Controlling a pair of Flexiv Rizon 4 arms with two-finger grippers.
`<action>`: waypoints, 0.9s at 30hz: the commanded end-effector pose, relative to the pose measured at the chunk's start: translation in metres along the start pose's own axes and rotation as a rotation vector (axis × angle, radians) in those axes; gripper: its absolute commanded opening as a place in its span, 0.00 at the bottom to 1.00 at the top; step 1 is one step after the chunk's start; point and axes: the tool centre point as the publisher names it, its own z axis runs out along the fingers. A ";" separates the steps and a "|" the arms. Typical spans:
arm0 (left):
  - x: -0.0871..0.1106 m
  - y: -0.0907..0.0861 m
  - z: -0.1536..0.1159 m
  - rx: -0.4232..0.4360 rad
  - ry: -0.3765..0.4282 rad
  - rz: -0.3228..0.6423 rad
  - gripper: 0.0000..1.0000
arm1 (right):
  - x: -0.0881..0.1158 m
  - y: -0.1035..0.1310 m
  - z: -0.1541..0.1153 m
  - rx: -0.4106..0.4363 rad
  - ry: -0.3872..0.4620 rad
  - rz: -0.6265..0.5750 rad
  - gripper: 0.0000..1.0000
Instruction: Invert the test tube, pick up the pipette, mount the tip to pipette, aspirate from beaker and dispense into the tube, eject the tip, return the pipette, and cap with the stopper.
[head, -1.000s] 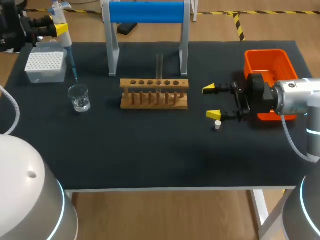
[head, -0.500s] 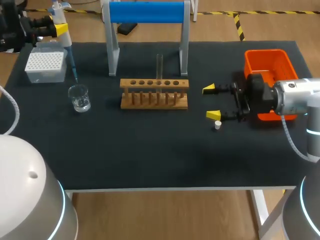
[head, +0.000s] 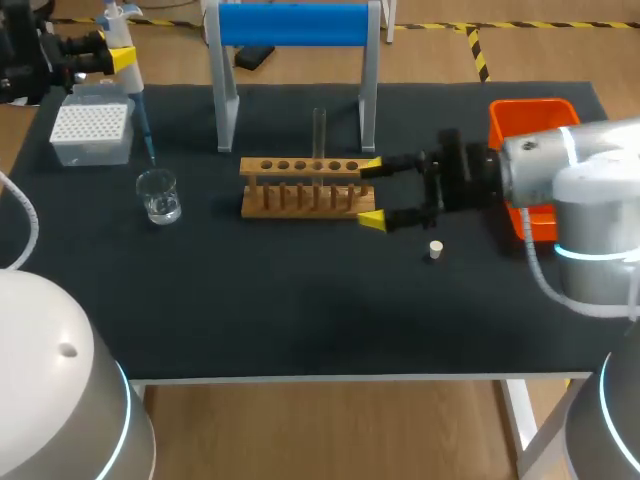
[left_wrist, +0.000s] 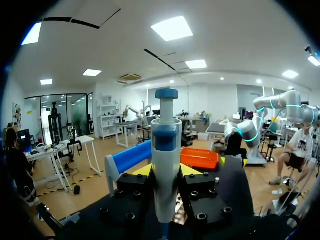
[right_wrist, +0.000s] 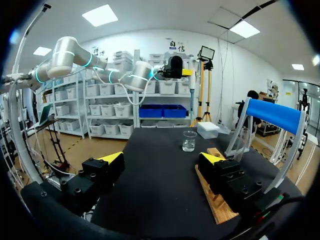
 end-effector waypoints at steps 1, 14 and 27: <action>0.001 0.001 0.000 0.004 -0.005 0.003 0.00 | 0.008 0.005 0.040 0.029 -0.073 -0.003 1.00; 0.001 0.001 0.000 0.004 -0.005 0.003 0.00 | 0.006 -0.002 0.088 0.078 -0.178 0.005 1.00; 0.001 0.001 0.000 0.004 -0.005 0.003 0.00 | -0.002 -0.019 0.121 0.103 -0.190 0.069 1.00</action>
